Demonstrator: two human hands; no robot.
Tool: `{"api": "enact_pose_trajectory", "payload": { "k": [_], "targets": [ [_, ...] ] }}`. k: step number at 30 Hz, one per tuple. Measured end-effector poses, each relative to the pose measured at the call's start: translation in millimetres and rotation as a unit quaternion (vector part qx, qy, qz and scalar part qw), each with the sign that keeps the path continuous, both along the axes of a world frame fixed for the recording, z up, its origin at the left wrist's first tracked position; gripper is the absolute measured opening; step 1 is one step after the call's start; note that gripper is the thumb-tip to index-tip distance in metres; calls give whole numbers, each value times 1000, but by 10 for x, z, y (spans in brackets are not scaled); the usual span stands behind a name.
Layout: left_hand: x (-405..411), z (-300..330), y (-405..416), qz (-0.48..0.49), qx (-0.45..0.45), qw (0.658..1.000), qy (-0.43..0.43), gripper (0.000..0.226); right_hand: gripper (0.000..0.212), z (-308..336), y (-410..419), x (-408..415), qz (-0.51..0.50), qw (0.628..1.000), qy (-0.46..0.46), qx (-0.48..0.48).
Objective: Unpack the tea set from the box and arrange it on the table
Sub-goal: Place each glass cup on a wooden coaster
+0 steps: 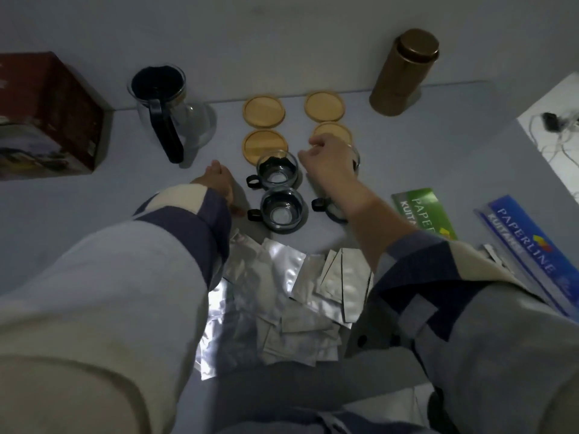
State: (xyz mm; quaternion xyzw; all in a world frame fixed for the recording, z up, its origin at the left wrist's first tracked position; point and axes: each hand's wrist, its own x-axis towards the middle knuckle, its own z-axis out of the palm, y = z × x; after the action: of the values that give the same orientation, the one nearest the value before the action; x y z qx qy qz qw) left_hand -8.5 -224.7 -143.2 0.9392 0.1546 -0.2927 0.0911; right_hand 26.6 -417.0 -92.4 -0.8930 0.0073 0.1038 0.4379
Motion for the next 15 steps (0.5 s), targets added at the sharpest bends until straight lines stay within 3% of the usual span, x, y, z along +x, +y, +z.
{"api": "enact_pose_trajectory", "payload": {
  "k": [3, 7, 11, 15],
  "targets": [
    [-39, -16, 4, 18, -22, 999, -26, 103, 64, -115, 98, -412, -19, 999, -7, 37],
    [-31, -7, 11, -106, 25, 994, -20, 67, 93, -319, 224, -803, -2, 1000, -18, 8],
    [-39, 29, 10, -23, 9, 1000, 1, 95, 110, -473, 279, -982, -8, 1000, 5, -19],
    [-88, 61, 2, -53, 34, 998, 25, 114, 103, -576, 265, -1033, -33, 999, 21, -17]
  ]
}}
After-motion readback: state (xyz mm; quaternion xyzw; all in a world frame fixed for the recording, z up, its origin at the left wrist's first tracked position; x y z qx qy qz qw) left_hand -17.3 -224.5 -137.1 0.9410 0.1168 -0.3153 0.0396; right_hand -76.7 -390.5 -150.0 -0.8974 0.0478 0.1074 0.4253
